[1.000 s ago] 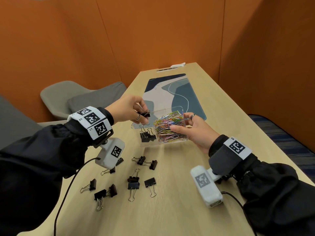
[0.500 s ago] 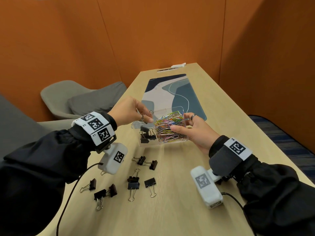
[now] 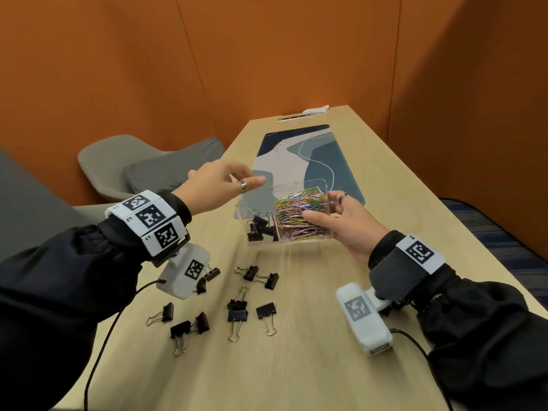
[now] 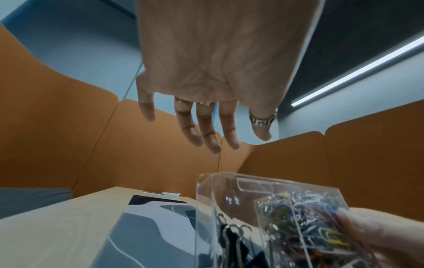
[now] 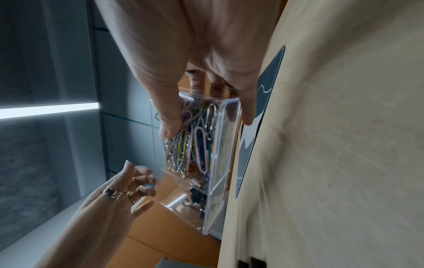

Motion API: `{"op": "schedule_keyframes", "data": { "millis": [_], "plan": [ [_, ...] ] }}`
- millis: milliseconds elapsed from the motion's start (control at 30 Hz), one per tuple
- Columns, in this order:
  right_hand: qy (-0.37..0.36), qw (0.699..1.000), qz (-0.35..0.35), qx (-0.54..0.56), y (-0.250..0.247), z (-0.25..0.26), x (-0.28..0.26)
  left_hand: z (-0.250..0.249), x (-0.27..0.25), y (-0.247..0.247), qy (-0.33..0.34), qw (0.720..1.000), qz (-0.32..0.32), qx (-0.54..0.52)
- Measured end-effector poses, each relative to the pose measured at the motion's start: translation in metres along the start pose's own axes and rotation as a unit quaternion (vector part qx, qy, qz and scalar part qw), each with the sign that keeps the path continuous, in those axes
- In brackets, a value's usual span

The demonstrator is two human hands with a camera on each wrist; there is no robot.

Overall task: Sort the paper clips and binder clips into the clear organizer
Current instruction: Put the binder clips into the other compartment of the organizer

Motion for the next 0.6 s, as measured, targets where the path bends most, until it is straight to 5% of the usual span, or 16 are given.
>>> {"op": "schedule_keyframes", "data": {
  "millis": [167, 433, 600],
  "plan": [
    [0.011, 1.0, -0.003, 0.025, -0.001, 0.001, 0.002, 0.01, -0.012, -0.017, -0.01, 0.998, -0.013, -0.062],
    [0.008, 0.998, -0.015, 0.053, -0.001, 0.003, 0.002, 0.047, -0.043, -0.005, -0.056, 0.96, 0.272, 0.023],
    [0.004, 0.999, -0.012, 0.052, 0.002, 0.004, 0.0, 0.073, -0.061, 0.003, -0.103, 0.92, 0.372, 0.072]
  ]
}}
Point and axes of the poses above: each hand's wrist, its own x-axis towards the middle knuckle, its own y-axis out of the palm, z = x × y, the point moved 1 cm from there along x, towards the middle knuckle, and after that the axes turned 2 degrees about z, right-handed, at the moved point
